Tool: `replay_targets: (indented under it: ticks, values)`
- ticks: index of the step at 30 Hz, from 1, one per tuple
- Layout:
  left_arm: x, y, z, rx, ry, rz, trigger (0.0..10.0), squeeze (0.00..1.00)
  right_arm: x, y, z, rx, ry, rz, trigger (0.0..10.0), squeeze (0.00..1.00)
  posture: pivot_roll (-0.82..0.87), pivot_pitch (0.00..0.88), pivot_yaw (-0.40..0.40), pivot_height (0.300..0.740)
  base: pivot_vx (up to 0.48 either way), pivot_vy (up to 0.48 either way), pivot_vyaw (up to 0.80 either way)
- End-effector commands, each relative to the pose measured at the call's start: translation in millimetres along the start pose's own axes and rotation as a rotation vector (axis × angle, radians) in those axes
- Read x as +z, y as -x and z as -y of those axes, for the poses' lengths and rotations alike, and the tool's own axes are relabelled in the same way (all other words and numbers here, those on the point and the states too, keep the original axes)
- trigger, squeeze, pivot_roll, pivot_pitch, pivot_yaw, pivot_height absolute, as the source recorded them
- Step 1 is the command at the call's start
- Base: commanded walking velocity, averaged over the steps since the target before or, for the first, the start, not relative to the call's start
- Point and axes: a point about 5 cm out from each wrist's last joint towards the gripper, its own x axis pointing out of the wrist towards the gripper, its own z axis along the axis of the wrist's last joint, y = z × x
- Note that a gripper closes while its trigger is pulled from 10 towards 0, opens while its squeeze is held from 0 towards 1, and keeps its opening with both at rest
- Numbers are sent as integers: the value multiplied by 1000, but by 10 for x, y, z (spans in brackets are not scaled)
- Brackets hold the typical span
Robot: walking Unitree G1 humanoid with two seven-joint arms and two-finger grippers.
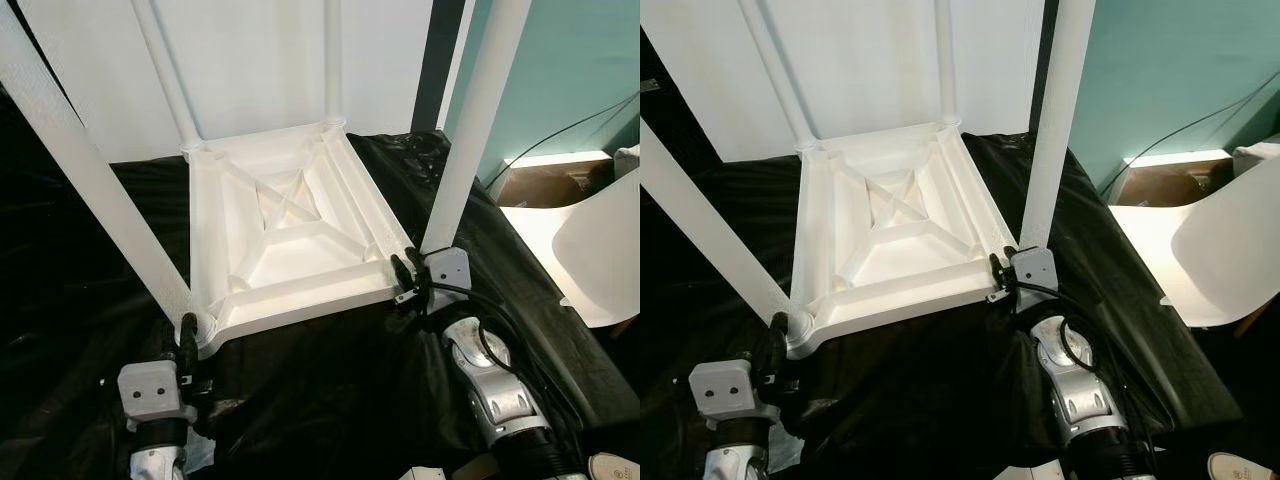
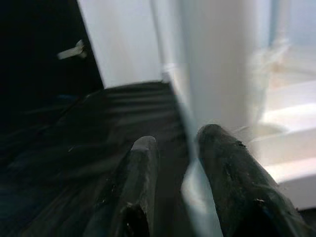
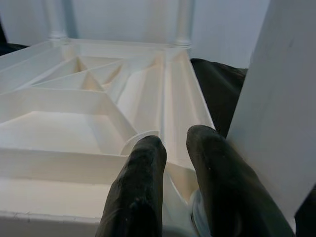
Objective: Building children table
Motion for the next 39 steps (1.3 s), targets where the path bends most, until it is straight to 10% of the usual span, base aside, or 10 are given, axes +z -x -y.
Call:
replay_targets:
  ticks: [1, 9, 15, 20, 21, 22, 23, 28, 30, 39]
  values:
    - [-1, 22, -56, 184, 14, -6, 10000, 0, -69, 54, 146, -66, 20, -37, 10000, 0, 11, 0, 29, 740, 0, 0, 0]
    - [51, 48, 37, 143, 44, 4, 10000, 24, 91, -44, -171, 193, 115, 45, 10000, 0, 24, 0, 20, 740, 0, 0, 0]
    - [132, 104, 87, 111, 64, 16, 10000, 576, 190, -76, -282, 277, 223, 108, 10000, 0, 33, 0, 13, 740, 0, 0, 0]
    - [123, 212, 80, 97, 66, -13, 10000, 514, 226, -78, -357, 317, 270, 138, 10000, 0, 43, 0, 11, 740, 0, 0, 0]
    - [131, 266, 68, 93, 71, -23, 10000, 153, 237, -82, -375, 321, 273, 144, 10000, 0, 47, 0, 10, 740, 0, 0, 0]
    - [146, 301, 66, 83, 82, -25, 10000, 180, 239, -86, -380, 322, 274, 145, 10000, 0, 56, 0, 10, 740, 0, 0, 0]
    - [163, 316, 75, 69, 89, -21, 10000, 1000, 231, -87, -383, 320, 272, 142, 10000, 0, 58, 0, 10, 740, 0, 0, 0]
    - [162, 277, 134, 54, 104, -18, 10000, 1000, 210, -89, -391, 320, 271, 135, 10000, 0, 61, 0, 9, 740, 0, 0, 0]
    - [162, 201, 185, 50, 115, -8, 10000, 0, 211, -97, -404, 323, 269, 136, 10000, 0, 55, 0, 8, 740, 0, 0, 0]
    - [212, -22, 293, 28, 162, 56, 10000, 0, 202, -76, -361, 348, 345, 133, 10000, 0, 27, 0, 4, 740, 0, 0, 0]
